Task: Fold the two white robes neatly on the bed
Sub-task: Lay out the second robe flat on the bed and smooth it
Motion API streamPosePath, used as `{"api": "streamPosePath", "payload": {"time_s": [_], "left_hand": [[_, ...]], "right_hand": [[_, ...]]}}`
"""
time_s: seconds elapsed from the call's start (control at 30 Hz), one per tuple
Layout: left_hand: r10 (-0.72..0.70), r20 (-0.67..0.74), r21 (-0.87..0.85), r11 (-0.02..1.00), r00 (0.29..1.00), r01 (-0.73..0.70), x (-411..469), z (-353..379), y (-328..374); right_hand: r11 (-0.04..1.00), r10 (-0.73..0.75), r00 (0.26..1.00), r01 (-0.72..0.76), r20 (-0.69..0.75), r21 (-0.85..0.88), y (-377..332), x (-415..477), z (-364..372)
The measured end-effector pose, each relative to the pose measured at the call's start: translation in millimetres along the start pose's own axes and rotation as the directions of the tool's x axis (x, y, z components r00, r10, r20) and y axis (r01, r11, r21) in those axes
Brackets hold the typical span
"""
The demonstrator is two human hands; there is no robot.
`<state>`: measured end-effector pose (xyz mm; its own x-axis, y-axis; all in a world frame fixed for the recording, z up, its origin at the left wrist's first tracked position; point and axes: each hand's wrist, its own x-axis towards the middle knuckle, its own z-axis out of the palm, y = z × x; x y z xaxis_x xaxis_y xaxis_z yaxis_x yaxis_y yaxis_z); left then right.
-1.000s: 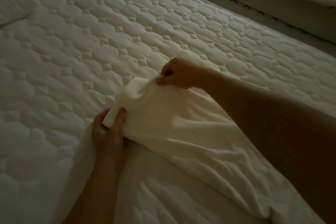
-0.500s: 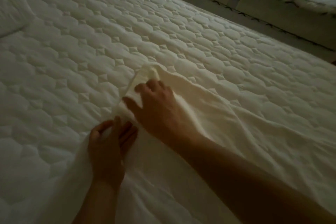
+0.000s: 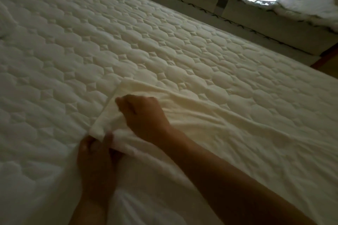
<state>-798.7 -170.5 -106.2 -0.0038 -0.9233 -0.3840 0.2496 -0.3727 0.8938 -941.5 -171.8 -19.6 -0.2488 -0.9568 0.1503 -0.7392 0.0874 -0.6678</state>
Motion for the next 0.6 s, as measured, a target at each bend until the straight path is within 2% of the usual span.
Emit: {"api": "streamPosePath", "payload": {"time_s": [0.03,0.07,0.1,0.13,0.2,0.23,0.27,0.37,0.4,0.5,0.53,0.6], "left_hand": [[-0.01,-0.032,0.006,1.0,0.999,0.01,2,0,-3],[-0.026,-0.056,-0.002,1.0,0.998,0.026,2,3,-4],[-0.032,-0.069,-0.013,0.999,0.997,0.031,4,5,-4],[-0.038,-0.092,-0.015,0.999,0.995,0.037,4,8,-2],[-0.027,-0.123,-0.018,1.0,0.992,0.025,6,11,-4],[-0.03,-0.12,-0.037,0.999,0.992,0.026,7,11,-7],[-0.03,-0.117,-0.045,0.999,0.993,0.025,8,10,-8],[-0.023,-0.123,-0.046,0.999,0.992,0.017,19,6,-17],[-0.037,-0.117,-0.058,0.998,0.992,0.031,26,4,-20],[-0.145,-0.075,-0.071,0.988,0.987,0.14,64,-13,-38],[-0.141,-0.088,-0.069,0.988,0.986,0.135,77,-26,-49],[-0.189,-0.057,-0.032,0.982,0.98,0.188,87,-31,-54]], "right_hand": [[0.998,-0.032,0.988,0.023,-0.15,-0.066,15,-1,-14],[0.977,-0.057,0.97,0.006,-0.238,-0.211,35,-6,-27],[0.931,-0.019,0.974,-0.065,-0.224,-0.358,58,-15,-40],[0.87,0.061,0.989,-0.121,-0.138,-0.477,84,-27,-52],[0.764,0.258,0.965,-0.172,0.049,-0.622,132,-52,-75],[0.741,0.324,0.943,-0.202,0.076,-0.641,153,-60,-87],[0.721,0.367,0.93,-0.26,0.035,-0.643,170,-62,-96],[0.631,0.476,0.85,-0.51,-0.228,-0.585,183,-71,-128],[0.652,0.436,0.858,-0.508,-0.27,-0.562,178,-83,-134],[0.725,0.314,0.928,-0.372,-0.202,-0.579,138,-151,-127],[0.72,0.353,0.923,-0.372,-0.152,-0.586,126,-175,-118],[0.688,0.506,0.86,-0.448,-0.066,-0.572,109,-199,-91]]}}
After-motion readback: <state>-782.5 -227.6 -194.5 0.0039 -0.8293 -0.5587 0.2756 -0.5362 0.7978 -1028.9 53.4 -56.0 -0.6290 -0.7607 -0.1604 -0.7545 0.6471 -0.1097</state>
